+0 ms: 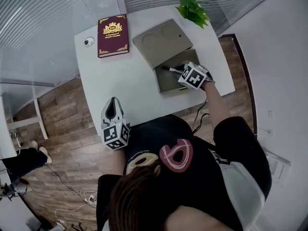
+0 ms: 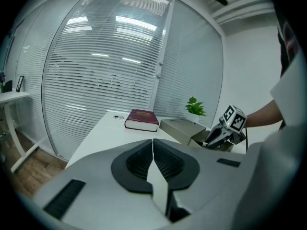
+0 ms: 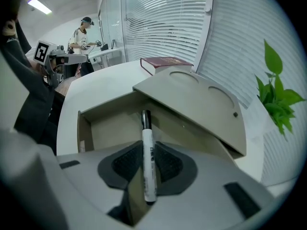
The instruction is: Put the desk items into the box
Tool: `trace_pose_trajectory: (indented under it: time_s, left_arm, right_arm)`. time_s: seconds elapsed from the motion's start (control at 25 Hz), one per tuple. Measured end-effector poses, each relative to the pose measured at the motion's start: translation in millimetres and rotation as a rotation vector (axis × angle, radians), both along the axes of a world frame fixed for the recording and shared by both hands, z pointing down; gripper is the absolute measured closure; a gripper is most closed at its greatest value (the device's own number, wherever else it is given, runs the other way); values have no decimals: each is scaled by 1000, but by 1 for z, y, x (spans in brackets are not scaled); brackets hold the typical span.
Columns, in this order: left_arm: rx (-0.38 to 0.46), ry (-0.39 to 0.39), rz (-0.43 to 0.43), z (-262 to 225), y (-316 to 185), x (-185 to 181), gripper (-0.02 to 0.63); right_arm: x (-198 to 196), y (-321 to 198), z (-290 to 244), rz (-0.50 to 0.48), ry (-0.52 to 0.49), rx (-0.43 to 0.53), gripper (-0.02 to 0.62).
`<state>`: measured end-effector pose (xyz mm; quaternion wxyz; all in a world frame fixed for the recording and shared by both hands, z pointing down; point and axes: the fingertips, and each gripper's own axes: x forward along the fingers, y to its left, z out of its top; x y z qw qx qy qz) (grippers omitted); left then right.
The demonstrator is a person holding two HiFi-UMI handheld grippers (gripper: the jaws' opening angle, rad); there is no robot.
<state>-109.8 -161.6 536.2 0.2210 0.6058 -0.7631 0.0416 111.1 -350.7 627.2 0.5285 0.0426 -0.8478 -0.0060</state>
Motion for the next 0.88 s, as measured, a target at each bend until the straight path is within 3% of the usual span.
trace_pose_trajectory:
  time_s: [0.32, 0.52, 0.72, 0.88]
  left_arm:
    - [2, -3, 4, 0, 1, 0, 586]
    - [1, 2, 3, 2, 2, 0, 586]
    - [7, -2, 14, 2, 0, 3, 586]
    - [31, -3, 31, -6, -3, 3, 586]
  right_arm:
    - [1, -2, -7, 37, -38, -8, 459]
    - [-5, -4, -36, 98, -153, -10, 426]
    - [-3, -3, -65, 107, -193, 28, 423]
    - [-9, -5, -97, 183, -323, 56, 405]
